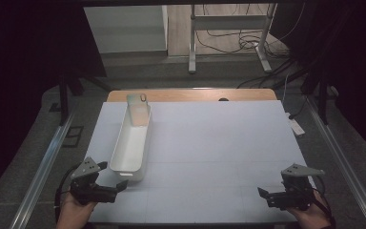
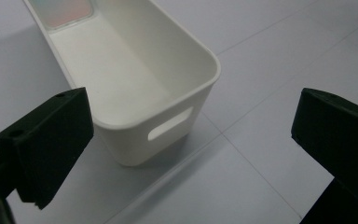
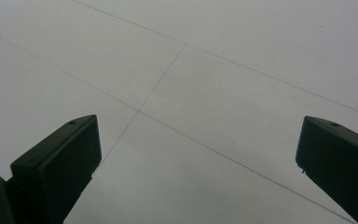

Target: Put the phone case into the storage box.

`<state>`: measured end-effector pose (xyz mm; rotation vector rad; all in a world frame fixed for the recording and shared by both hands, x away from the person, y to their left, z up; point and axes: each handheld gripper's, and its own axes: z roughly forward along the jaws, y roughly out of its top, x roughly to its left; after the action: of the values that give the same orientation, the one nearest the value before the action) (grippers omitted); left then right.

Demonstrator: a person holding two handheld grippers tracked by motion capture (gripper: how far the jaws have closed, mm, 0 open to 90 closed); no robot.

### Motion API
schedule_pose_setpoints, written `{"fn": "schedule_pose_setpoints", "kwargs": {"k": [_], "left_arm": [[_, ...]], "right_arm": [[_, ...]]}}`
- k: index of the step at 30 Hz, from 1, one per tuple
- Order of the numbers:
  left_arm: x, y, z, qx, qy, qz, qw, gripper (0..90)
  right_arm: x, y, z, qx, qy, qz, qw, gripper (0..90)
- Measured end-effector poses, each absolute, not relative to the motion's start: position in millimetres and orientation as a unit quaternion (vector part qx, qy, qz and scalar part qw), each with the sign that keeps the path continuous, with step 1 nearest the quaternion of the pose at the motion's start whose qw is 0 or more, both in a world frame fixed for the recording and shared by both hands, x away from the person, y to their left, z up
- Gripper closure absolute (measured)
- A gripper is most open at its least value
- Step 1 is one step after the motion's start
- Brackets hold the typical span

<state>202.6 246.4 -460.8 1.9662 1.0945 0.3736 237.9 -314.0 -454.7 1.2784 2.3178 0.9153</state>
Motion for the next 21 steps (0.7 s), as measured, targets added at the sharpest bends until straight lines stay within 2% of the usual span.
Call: {"fn": "schedule_pose_setpoints", "kwargs": {"k": [21], "left_arm": [[185.7,253.2,-467.1,0.784,0.44,0.151,0.41,0.0]], "right_arm": [[237.6,-313.0,-454.9,0.447,0.817,0.32,0.17,0.5]]}}
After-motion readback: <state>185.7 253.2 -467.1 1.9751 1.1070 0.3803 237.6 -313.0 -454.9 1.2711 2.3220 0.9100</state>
